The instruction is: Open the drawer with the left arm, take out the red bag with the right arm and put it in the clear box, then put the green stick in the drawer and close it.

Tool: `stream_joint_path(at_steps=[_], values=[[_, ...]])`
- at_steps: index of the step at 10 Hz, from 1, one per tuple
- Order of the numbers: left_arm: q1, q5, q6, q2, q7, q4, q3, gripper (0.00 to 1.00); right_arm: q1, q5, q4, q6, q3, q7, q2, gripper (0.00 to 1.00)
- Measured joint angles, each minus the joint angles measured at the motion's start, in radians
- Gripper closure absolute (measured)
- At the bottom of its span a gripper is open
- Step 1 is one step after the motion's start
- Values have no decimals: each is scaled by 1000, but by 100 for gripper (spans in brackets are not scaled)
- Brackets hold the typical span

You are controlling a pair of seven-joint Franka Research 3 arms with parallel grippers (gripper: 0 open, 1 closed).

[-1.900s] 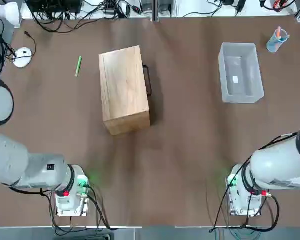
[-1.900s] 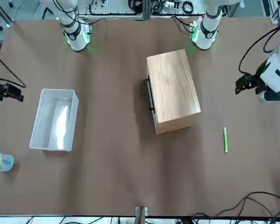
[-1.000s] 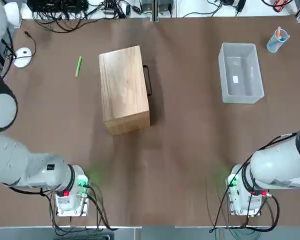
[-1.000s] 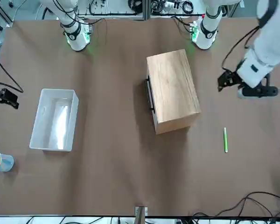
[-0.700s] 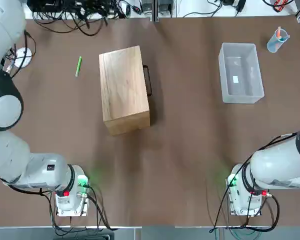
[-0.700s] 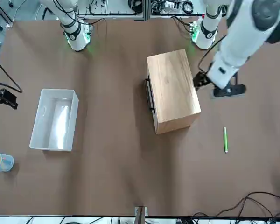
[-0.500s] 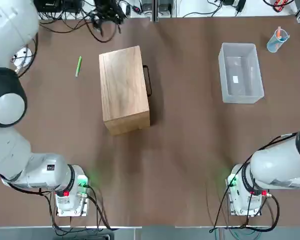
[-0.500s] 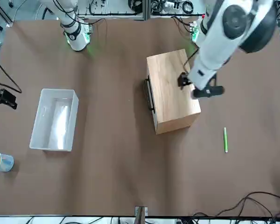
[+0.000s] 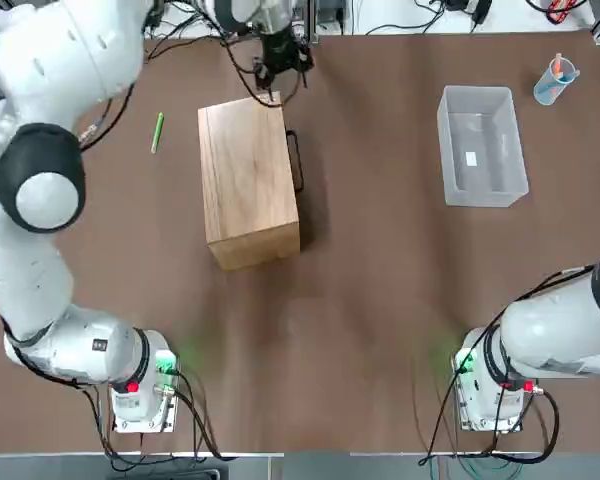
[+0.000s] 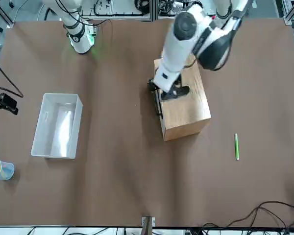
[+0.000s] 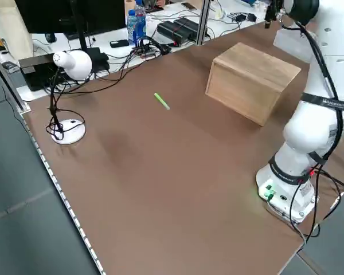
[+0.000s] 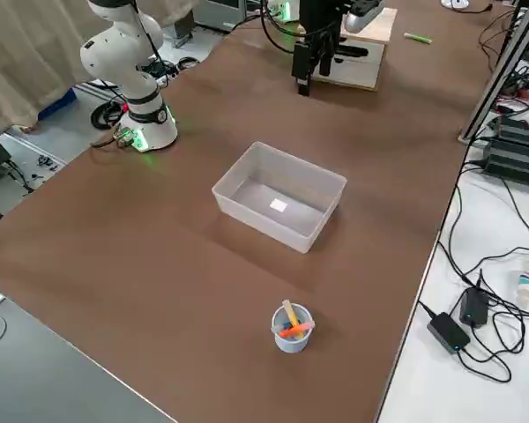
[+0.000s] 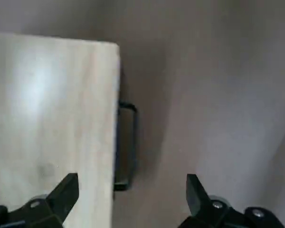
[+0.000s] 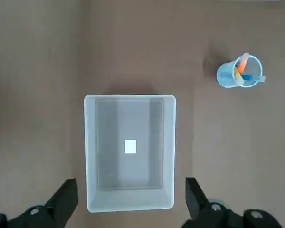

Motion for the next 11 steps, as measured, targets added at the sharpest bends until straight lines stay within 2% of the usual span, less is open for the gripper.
stream_joint_path(at_steps=[2, 4, 5, 7, 11], values=[[-122, 113, 3, 119, -142, 70, 29, 0, 0, 1, 0, 2, 0, 0, 0, 0], [-312, 148, 8, 217, -210, 152, 194, 0, 1, 24, 0, 2, 3, 0, 0, 0], [-384, 149, 7, 240, -216, 168, 263, 0, -1, 74, 0, 2, 2, 0, 0, 0], [-410, 149, -15, 263, -217, 172, 285, 1, 1, 142, -1, 7, 3, 0, 7, 0], [-406, 149, -92, 276, -168, 173, 289, 2, 1, 149, -1, 11, 2, -3, 17, 0]])
